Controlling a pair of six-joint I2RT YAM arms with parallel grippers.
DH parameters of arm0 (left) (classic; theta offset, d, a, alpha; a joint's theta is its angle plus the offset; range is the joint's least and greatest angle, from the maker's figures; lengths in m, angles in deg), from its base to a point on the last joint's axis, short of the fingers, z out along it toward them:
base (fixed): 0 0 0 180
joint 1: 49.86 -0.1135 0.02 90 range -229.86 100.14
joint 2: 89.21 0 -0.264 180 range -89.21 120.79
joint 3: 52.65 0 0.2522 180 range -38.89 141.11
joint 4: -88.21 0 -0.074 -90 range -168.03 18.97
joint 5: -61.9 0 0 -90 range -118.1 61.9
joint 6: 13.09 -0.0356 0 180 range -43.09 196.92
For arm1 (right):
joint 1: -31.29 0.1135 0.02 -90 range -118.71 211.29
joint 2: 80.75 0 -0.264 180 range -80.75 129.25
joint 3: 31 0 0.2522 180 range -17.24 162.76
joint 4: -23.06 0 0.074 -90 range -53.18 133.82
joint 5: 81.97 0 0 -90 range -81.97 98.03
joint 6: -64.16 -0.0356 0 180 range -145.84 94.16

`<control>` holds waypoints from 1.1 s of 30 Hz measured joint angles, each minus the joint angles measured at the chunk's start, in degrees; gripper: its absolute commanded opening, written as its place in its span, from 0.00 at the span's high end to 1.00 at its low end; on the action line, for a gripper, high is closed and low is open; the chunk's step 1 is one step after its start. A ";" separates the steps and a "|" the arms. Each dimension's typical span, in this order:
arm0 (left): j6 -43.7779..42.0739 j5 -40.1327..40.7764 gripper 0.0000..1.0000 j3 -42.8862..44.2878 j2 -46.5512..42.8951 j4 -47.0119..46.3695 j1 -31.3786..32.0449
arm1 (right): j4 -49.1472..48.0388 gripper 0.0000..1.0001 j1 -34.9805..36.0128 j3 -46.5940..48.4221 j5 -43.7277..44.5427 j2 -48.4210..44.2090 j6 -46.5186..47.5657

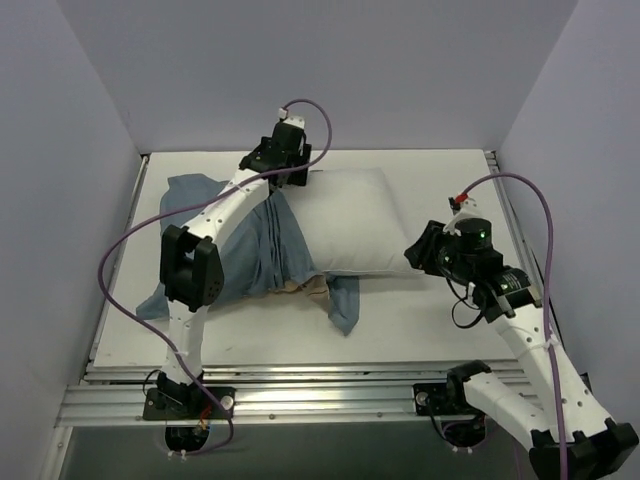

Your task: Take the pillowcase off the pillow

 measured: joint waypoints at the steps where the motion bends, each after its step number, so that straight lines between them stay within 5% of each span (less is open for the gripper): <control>1: 0.33 -0.76 0.13 -1.55 -1.73 -1.03 1.16 | -0.33 0.47 0.35 -0.02 -0.33 1.11 0.90; 7: 6.71 -4.46 0.09 -18.12 -21.03 -6.19 6.88 | -4.87 0.11 3.52 -0.02 -0.11 6.40 3.96; 13: 17.22 -1.97 0.07 -42.32 -47.19 -9.68 8.76 | -10.73 0.00 4.17 -0.02 0.00 14.95 5.84; 19: 25.24 -0.61 0.03 -64.92 -64.28 -10.29 6.86 | -16.24 0.03 5.40 -0.04 -0.28 23.15 8.28; 25: 30.34 -4.11 0.03 -77.20 -63.91 -13.73 0.70 | -19.76 0.06 9.53 -2.75 0.07 25.09 8.48; 33: 28.92 -8.26 0.03 -71.93 -47.06 -24.94 -3.43 | -22.16 0.07 16.41 -8.39 1.20 21.27 4.68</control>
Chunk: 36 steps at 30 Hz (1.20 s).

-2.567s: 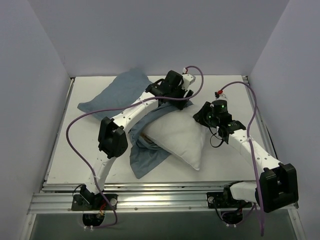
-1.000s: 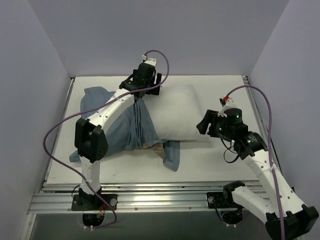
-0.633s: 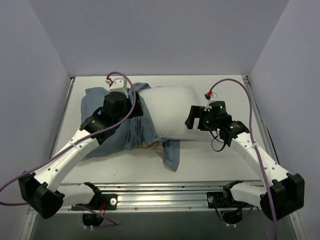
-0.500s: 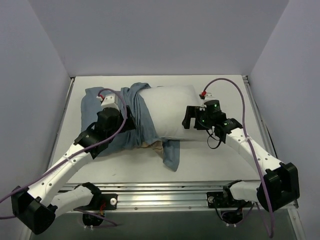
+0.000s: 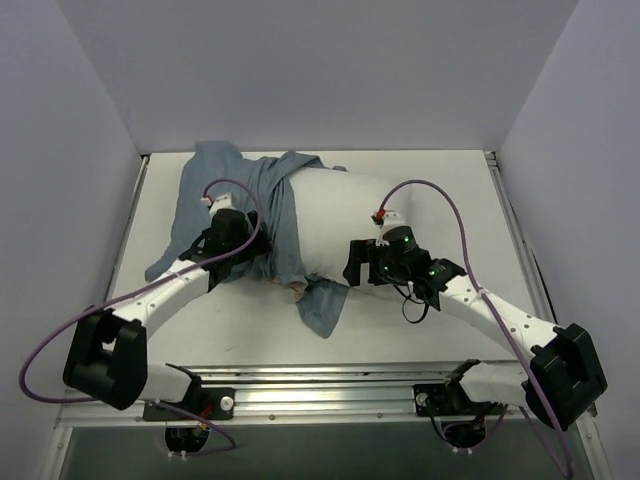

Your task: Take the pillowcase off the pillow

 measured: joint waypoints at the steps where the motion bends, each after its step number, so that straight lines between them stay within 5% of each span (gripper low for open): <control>1: -0.74 -0.48 0.03 1.77 1.84 -1.33 -0.15 | 0.02 0.07 1.38 -0.15 0.63 -0.48 -0.52; 7: -4.42 -3.02 0.03 6.36 1.57 -4.74 -0.20 | 4.44 0.05 12.98 2.32 7.37 -1.01 -0.96; 16: -9.94 -1.46 0.05 8.35 -21.35 6.36 -0.31 | 13.42 0.00 29.22 22.16 31.58 8.13 6.78; 25: -12.94 3.98 0.06 4.57 -32.57 18.97 -1.40 | 17.77 0.00 33.79 29.05 50.69 29.07 17.86; 36: -13.86 7.23 0.06 2.75 -34.40 23.45 -1.79 | 16.20 0.00 34.10 29.16 61.79 39.76 26.47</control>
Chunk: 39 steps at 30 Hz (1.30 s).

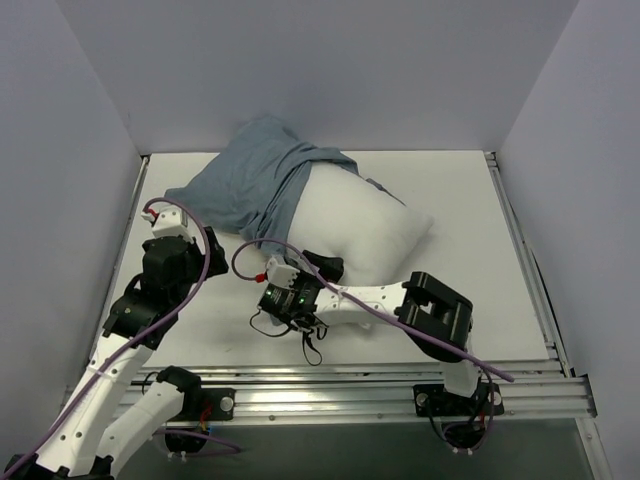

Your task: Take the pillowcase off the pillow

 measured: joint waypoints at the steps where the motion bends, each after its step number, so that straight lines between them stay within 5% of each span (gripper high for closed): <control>1: 0.02 0.04 0.06 -0.02 0.00 0.15 -0.07 | -0.17 0.00 -0.02 0.09 1.05 1.27 0.15; 4: 0.02 0.24 0.05 -0.07 -0.39 0.42 -0.37 | -0.61 0.16 -0.20 0.13 3.63 4.24 0.74; 7: 0.07 0.63 0.05 -0.20 -1.55 0.42 -0.72 | -1.46 0.51 -0.72 0.13 6.03 5.18 1.77; 8: 0.09 0.70 0.05 -0.26 -2.01 0.39 -0.85 | -2.12 0.71 -0.92 0.13 6.88 5.16 1.95; 11: 0.11 0.70 0.05 -0.42 -3.13 0.37 -1.27 | -4.44 1.00 -1.70 0.11 8.68 5.14 3.17; 20: -0.92 -3.54 0.05 -1.20 -5.79 -1.25 -1.49 | -4.85 1.00 -2.84 3.21 -0.24 -1.29 5.16; 27: -2.89 -11.39 0.05 -0.37 -4.15 -2.08 -1.49 | -3.48 1.00 -7.98 10.64 -19.37 -14.62 0.63; 39: 0.74 -28.26 0.06 0.98 5.27 -9.31 -1.25 | -4.79 1.00 -17.99 4.31 -46.10 -25.86 -12.87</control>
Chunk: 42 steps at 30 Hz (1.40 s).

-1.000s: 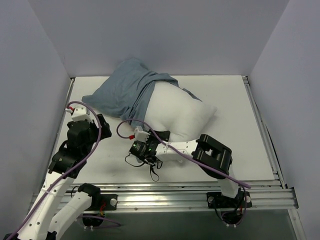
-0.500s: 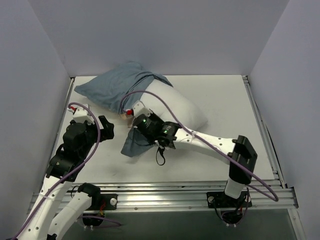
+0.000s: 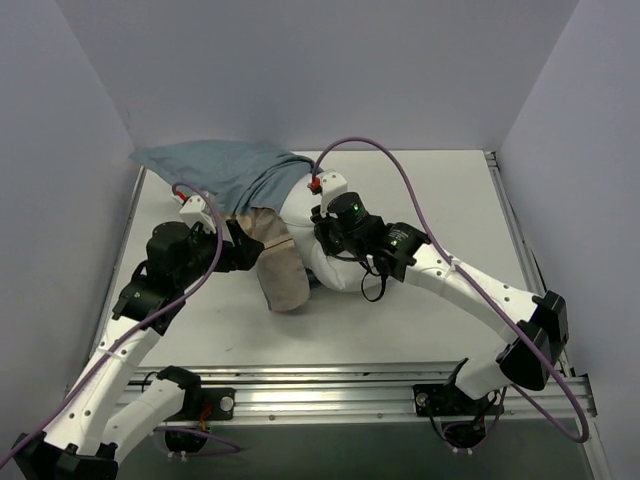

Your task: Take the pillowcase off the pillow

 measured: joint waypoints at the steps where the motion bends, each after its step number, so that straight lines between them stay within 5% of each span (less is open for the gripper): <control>1: 0.68 -1.01 0.06 0.00 0.33 -1.22 0.24 | -0.59 1.00 -0.07 -0.79 -1.20 0.00 -0.96; 6: 2.49 -1.81 0.06 0.20 3.61 -6.21 3.61 | -2.36 1.00 -0.68 -2.40 -5.25 0.00 -4.37; 15: 2.54 11.54 0.02 0.31 14.27 -8.28 10.47 | -3.61 1.00 -1.57 -2.40 -8.61 0.00 -6.80; 20: 3.54 16.68 0.24 0.28 16.44 -10.51 10.78 | -3.87 1.00 -1.57 -2.40 -9.79 0.00 -7.02; 23: 3.91 19.50 0.53 0.28 17.51 -12.44 10.84 | -4.20 1.00 -1.62 -2.38 -10.16 -0.13 -7.21; 24: 4.09 20.96 0.76 0.28 17.97 -12.98 10.86 | -4.15 1.00 -1.64 -2.38 -10.29 -0.28 -7.21; 27: 5.18 27.26 0.97 0.07 18.86 -14.45 10.69 | -3.52 1.00 -1.86 -2.38 -11.54 -1.38 -7.17; 42: 7.17 46.71 0.98 -1.25 19.12 -25.22 3.74 | 14.08 1.00 -2.93 4.48 -18.78 -18.60 -6.01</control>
